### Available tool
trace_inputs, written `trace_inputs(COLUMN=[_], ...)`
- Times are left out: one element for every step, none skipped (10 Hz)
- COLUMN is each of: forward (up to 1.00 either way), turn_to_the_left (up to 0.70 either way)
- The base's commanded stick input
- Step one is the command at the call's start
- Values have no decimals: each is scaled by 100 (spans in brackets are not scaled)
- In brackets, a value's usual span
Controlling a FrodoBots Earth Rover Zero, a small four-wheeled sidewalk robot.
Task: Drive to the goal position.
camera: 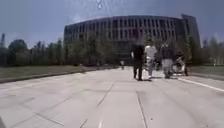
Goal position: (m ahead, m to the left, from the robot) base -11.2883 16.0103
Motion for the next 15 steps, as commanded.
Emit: trace_inputs(forward=[11, 0, 0, 0, 0, 0, 0, 0, 0, 0, 0, 0, 0, 0, 0], turn_to_the_left=[51, 84, 85, 85, 85, 85, 72, 0, 0, 0, 0, 49, 85, 85, 85])
